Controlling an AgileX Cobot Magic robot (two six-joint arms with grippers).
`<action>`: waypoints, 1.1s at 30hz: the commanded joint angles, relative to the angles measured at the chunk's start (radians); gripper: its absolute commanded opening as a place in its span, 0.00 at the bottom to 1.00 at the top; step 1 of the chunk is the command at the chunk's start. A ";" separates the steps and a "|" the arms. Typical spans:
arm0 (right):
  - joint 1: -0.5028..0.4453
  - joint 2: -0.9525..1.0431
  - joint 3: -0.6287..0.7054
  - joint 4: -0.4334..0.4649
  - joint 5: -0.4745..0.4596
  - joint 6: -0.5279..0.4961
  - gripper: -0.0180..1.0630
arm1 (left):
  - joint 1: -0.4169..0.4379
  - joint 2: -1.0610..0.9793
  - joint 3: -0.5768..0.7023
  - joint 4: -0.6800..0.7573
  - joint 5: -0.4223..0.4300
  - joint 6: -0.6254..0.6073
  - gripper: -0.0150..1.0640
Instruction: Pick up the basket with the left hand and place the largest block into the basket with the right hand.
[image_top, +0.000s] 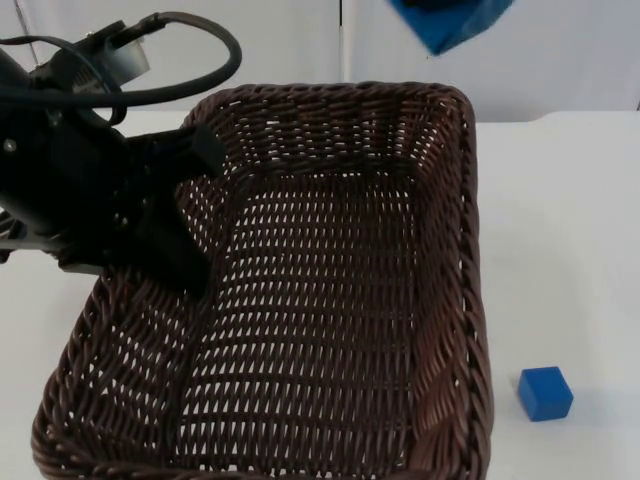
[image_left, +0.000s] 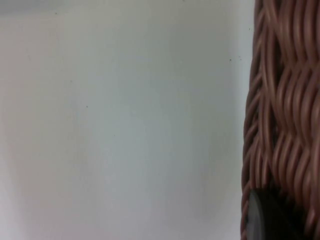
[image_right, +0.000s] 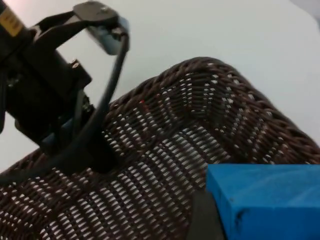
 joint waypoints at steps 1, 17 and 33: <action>0.011 0.039 -0.030 0.010 -0.017 -0.011 0.02 | -0.003 -0.010 0.002 -0.021 -0.006 -0.008 0.01; 0.011 0.202 -0.034 0.025 -0.058 -0.039 0.02 | -0.003 -0.010 0.002 -0.021 -0.006 -0.008 0.01; 0.011 0.324 -0.034 0.022 -0.058 -0.039 0.56 | -0.003 -0.010 0.002 -0.019 -0.010 -0.008 0.01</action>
